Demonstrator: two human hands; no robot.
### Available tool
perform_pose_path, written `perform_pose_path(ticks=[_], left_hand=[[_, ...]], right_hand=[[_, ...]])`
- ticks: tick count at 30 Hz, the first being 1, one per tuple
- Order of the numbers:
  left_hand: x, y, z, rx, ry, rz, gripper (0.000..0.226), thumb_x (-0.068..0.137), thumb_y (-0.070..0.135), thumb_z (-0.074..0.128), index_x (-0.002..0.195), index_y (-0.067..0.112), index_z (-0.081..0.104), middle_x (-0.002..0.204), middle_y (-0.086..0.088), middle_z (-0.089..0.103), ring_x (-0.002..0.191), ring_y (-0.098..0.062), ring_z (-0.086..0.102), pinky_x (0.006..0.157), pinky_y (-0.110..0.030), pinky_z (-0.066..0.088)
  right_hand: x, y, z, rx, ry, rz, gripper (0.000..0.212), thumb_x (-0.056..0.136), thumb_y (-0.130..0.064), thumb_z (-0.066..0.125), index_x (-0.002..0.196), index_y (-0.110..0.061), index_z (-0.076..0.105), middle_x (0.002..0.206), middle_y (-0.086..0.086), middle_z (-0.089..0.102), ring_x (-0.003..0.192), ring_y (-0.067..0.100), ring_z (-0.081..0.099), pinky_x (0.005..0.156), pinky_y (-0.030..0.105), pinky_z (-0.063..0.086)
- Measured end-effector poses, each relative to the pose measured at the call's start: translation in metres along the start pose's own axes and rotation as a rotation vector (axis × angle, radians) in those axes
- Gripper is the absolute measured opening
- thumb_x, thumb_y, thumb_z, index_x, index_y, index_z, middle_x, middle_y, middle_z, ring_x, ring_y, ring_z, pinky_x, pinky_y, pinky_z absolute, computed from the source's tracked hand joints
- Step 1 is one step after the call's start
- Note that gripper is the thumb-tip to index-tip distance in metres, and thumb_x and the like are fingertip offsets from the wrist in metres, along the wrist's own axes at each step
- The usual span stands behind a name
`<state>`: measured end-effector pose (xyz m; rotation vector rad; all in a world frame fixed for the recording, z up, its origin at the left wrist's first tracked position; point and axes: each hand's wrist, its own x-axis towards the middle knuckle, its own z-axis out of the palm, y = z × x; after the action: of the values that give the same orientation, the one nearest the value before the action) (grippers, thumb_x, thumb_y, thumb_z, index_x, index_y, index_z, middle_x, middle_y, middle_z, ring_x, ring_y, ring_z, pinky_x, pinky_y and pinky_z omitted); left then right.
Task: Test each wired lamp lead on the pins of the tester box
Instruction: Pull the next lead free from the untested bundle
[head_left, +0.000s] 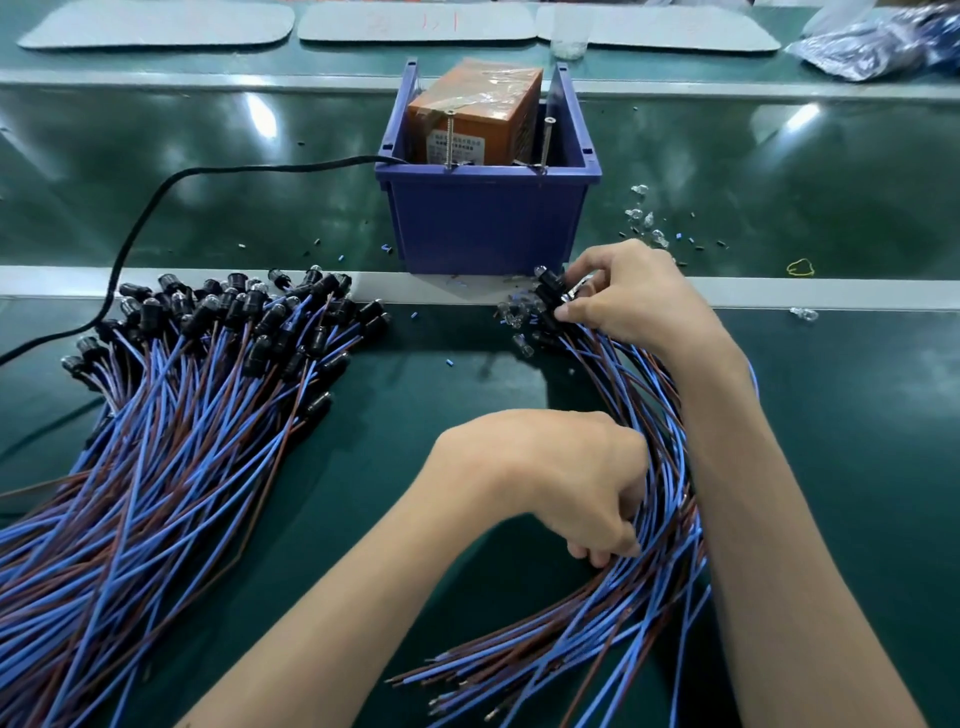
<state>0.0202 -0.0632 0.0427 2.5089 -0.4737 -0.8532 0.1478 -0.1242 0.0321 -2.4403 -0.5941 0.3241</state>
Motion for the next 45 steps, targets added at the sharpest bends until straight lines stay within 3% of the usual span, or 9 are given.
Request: perform_pose_path(ticks=[4,12,14,19,23,28,38,42,45], left_hand=[[0.002,0.006,0.002,0.002,0.058,0.019,0.024,0.090,0.024,0.057,0.071,0.015,0.069,0.075,0.004,0.074,0.074,-0.006,0.064,0.073,-0.024,0.053],[-0.002,0.001,-0.005,0.034,0.101,-0.021,0.025,0.090,0.035,0.058,0.090,0.015,0.074,0.072,0.006,0.074,0.075,-0.008,0.065,0.075,-0.024,0.053],[-0.010,-0.015,-0.015,0.070,0.144,-0.138,0.028,0.089,0.039,0.057,0.089,0.015,0.073,0.072,0.007,0.074,0.077,-0.010,0.066,0.077,-0.026,0.054],[-0.042,-0.078,-0.036,0.113,0.334,-0.665,0.032,0.086,0.042,0.060,0.073,0.013,0.059,0.071,0.006,0.073,0.086,-0.018,0.064,0.084,-0.033,0.053],[-0.064,-0.106,-0.047,0.167,0.498,-0.863,0.045,0.083,0.058,0.059,0.100,0.016,0.059,0.113,-0.011,0.060,0.108,-0.031,0.053,0.092,-0.042,0.047],[-0.062,-0.110,-0.044,0.152,0.428,-0.848,0.057,0.085,0.051,0.063,0.128,0.014,0.052,0.133,-0.013,0.046,0.126,-0.031,0.042,0.103,-0.043,0.039],[-0.061,-0.113,-0.039,0.174,0.556,-0.866,0.038,0.087,0.014,0.063,0.123,0.017,0.052,0.120,-0.014,0.039,0.113,-0.036,0.047,0.089,-0.040,0.042],[-0.056,-0.117,-0.039,0.185,0.597,-0.849,0.041,0.082,0.012,0.063,0.121,0.017,0.055,0.121,-0.013,0.057,0.114,-0.035,0.052,0.095,-0.041,0.045],[-0.055,-0.115,-0.038,0.150,0.657,-0.835,0.037,0.081,0.012,0.063,0.116,0.023,0.057,0.118,-0.006,0.062,0.113,-0.031,0.054,0.090,-0.038,0.046]], right_hand=[[0.000,0.000,0.001,-0.001,-0.005,0.004,0.018,0.075,-0.020,0.077,0.087,-0.027,0.065,0.089,0.002,0.066,0.094,0.022,0.061,0.084,0.034,0.050],[0.002,0.002,0.001,-0.020,-0.002,-0.002,0.016,0.077,-0.022,0.076,0.086,-0.028,0.065,0.089,0.001,0.065,0.097,0.022,0.060,0.086,0.034,0.049],[0.002,0.003,0.001,-0.018,0.000,-0.005,0.014,0.077,-0.025,0.076,0.085,-0.029,0.064,0.091,0.002,0.064,0.096,0.022,0.059,0.083,0.032,0.048],[0.003,0.005,0.000,-0.003,-0.002,0.000,0.009,0.081,-0.030,0.071,0.082,-0.028,0.062,0.078,-0.006,0.058,0.090,0.018,0.057,0.076,0.026,0.041],[0.004,0.004,0.001,-0.006,-0.006,-0.006,0.009,0.082,-0.030,0.069,0.078,-0.029,0.061,0.082,-0.003,0.062,0.089,0.019,0.059,0.076,0.026,0.043],[0.003,0.003,0.001,0.007,-0.008,-0.005,0.007,0.083,-0.029,0.069,0.079,-0.028,0.063,0.082,-0.003,0.063,0.091,0.020,0.062,0.079,0.027,0.047],[0.001,-0.001,0.000,0.015,-0.013,-0.013,0.004,0.084,-0.029,0.067,0.086,-0.027,0.066,0.076,-0.007,0.061,0.093,0.019,0.063,0.078,0.027,0.047],[0.001,-0.002,0.000,0.023,-0.017,-0.013,0.003,0.084,-0.030,0.067,0.084,-0.028,0.065,0.085,-0.002,0.065,0.095,0.020,0.063,0.082,0.028,0.049],[-0.001,-0.002,-0.001,0.028,-0.024,-0.009,0.004,0.085,-0.029,0.067,0.087,-0.027,0.066,0.087,-0.001,0.065,0.095,0.020,0.063,0.084,0.029,0.049]])
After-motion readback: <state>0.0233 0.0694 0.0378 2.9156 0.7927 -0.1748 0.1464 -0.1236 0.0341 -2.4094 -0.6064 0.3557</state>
